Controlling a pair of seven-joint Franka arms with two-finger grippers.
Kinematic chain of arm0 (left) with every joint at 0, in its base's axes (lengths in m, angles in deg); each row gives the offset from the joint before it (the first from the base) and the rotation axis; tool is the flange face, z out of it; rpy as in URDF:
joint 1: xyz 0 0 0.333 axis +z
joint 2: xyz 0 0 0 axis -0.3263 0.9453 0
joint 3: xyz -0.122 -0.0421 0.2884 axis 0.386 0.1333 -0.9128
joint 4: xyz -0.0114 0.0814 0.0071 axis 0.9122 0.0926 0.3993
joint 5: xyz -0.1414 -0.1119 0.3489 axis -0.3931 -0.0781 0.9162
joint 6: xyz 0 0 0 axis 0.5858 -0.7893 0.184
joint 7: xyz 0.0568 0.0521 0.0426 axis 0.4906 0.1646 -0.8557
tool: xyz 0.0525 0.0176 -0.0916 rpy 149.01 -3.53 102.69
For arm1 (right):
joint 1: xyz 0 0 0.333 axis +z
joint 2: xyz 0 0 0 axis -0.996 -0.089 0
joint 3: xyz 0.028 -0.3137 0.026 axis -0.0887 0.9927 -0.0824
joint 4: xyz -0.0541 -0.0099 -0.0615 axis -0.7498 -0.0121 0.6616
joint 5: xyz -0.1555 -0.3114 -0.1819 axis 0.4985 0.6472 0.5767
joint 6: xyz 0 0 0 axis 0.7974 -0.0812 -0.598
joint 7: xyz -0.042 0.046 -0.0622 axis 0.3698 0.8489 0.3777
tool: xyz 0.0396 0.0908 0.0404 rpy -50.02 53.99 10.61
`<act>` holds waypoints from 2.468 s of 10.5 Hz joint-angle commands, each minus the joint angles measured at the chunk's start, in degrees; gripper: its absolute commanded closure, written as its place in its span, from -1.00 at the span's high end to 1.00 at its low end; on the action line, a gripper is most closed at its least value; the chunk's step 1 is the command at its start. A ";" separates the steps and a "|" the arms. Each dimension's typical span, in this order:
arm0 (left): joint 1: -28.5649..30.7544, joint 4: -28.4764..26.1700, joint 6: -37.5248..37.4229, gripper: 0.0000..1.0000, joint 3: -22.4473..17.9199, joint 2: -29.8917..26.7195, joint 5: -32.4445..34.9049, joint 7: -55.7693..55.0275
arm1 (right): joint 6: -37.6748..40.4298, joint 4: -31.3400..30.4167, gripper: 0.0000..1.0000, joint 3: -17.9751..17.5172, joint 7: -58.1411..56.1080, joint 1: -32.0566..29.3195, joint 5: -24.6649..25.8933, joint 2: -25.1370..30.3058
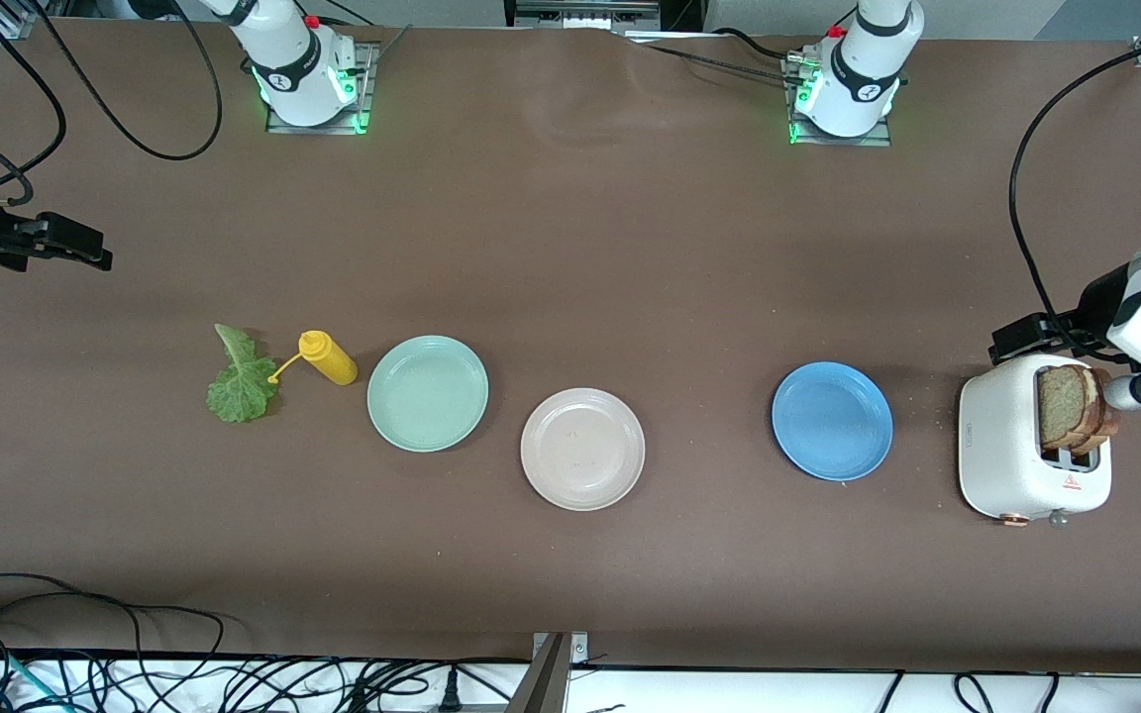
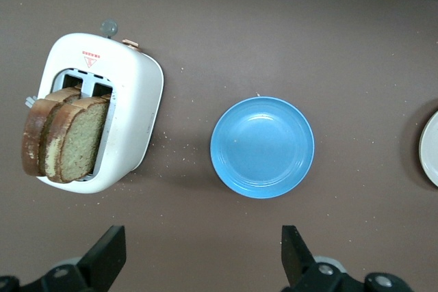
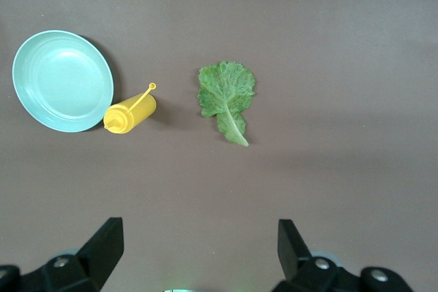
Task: Make sandwich on beige plate with both arms
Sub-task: 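Move the left gripper over the toast slices in the white toaster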
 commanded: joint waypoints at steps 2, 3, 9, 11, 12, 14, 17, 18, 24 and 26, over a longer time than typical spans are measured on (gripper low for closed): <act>0.40 0.63 -1.29 1.00 -0.03 -0.87 1.22 1.19 | 0.33 0.81 1.00 0.09 -1.01 -0.21 -0.69 -0.03; 0.40 0.54 -1.29 1.00 -0.11 -1.39 1.22 1.10 | 0.50 0.81 1.00 0.09 -0.93 -0.21 -0.78 0.06; 0.40 0.45 -1.29 1.00 -0.11 -1.57 1.22 0.83 | 0.77 0.72 1.00 0.18 -0.84 -0.30 -0.78 0.06; 0.40 0.45 -1.29 0.95 -0.11 -1.58 1.22 0.92 | 0.59 0.90 1.00 0.18 -0.92 -0.39 -0.69 0.06; 0.40 0.45 -1.29 0.92 -0.03 -1.49 1.22 0.92 | 0.77 0.73 1.00 0.18 -0.84 -0.39 -0.69 -0.03; 0.40 0.45 -1.29 0.88 -0.03 -1.49 1.22 0.92 | 0.77 0.72 1.00 0.18 -0.84 -0.30 -0.69 0.06; 0.40 0.45 -1.29 1.00 -0.03 -1.49 1.22 1.01 | 0.59 0.81 1.00 0.18 -0.84 -0.21 -0.78 -0.03; 0.40 0.45 -1.29 1.00 -0.03 -1.49 1.22 0.92 | 0.59 0.81 1.00 0.09 -0.84 -0.21 -0.78 -0.03; 0.40 0.45 -1.29 1.00 -0.11 -1.40 1.31 1.36 | 0.68 0.81 1.00 0.09 -0.84 -0.21 -0.78 0.06; 0.40 0.45 -1.38 1.00 -0.11 -1.49 1.39 2.93 | 0.68 0.81 1.00 0.09 -0.84 -0.21 -0.78 0.06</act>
